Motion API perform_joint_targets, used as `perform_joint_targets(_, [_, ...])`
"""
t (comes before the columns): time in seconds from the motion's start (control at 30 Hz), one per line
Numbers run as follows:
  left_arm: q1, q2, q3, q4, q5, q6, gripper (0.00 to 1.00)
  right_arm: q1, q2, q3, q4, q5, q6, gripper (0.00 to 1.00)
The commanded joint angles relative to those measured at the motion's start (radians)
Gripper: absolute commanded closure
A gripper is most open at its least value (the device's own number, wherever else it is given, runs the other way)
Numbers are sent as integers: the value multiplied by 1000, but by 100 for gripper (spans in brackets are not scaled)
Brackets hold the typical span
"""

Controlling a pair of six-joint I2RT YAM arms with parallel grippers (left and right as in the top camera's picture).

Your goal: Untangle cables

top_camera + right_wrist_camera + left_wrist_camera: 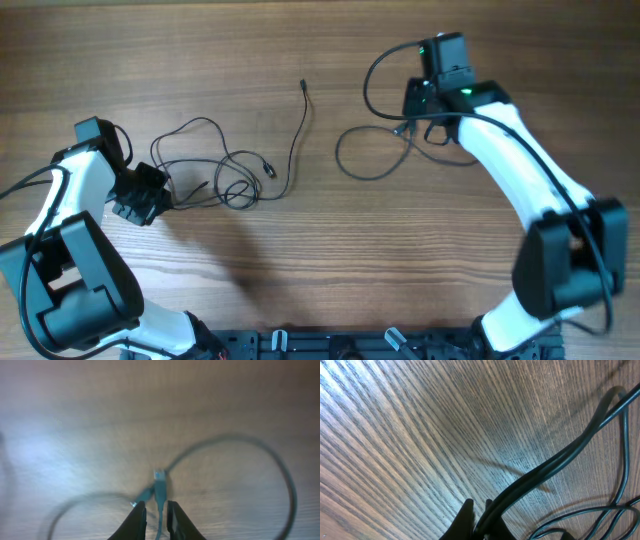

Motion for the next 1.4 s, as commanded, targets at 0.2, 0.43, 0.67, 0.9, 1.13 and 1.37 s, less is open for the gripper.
perform_joint_targets(0.2, [2, 6, -2, -1, -13, -10, 96, -9, 216, 3, 32, -31, 39, 23])
perform_joint_targets(0.43, [2, 6, -2, 7, -13, -10, 96, -9, 232, 3, 22, -35, -14, 2])
perform_joint_targets(0.67, [2, 6, -3, 19, -12, -10, 96, -8, 246, -35, 8, -34, 423, 12])
perform_joint_targets(0.9, [2, 6, -10, 18, -12, -10, 96, -8, 350, -35, 48, -35, 452, 58])
perform_joint_targets(1.13, [2, 6, -10, 18, -12, -10, 96, -8, 381, -35, 17, -192, 179, 94])
perform_joint_targets(1.37, [2, 6, -10, 18, -12, -10, 96, -8, 306, 7, -55, -270, -15, 96])
